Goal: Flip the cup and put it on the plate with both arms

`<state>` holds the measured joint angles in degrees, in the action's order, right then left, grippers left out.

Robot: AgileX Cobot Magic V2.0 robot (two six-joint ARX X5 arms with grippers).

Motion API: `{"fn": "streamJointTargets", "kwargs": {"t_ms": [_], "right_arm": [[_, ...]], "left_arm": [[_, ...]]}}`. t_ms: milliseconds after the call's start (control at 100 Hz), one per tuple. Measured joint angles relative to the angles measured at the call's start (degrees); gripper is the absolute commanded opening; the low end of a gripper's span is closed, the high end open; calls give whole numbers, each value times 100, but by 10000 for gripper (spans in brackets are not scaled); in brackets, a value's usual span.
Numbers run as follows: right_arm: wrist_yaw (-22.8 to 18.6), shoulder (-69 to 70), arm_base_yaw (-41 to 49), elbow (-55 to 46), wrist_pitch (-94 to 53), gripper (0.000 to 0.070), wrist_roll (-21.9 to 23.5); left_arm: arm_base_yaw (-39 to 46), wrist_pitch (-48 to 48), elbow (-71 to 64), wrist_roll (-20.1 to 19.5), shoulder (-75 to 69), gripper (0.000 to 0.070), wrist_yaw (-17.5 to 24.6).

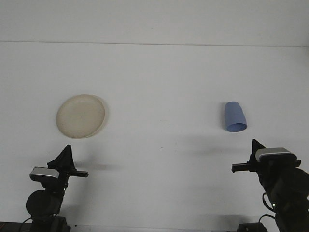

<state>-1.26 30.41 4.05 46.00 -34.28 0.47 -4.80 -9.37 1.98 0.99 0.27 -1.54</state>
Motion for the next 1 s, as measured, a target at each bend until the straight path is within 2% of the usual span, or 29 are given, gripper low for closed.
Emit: {"fn": "streamJointTargets", "kwargs": {"t_ms": [260,580,610,660,720,780,1000], "right_arm": [[-17,933,0,450,-715,1,2],[-17,1054,0,450,-831,19,2],[-17,1056,0,450,-831,49,4],[-17,1056,0,450,-831,142,4],[-17,1056,0,450,-831,287,4],[-17,1056,0,450,-831,381,4],[-17,1056,0,450,-828,393,24]], "left_arm": [[0,0,0,0,0,12,0],[0,0,0,0,0,12,0],[0,2,0,0,0,12,0],[0,0,0,0,0,12,0],[0,0,0,0,0,12,0],[0,0,0,0,0,12,-2],[0,0,0,0,0,12,0]]}}
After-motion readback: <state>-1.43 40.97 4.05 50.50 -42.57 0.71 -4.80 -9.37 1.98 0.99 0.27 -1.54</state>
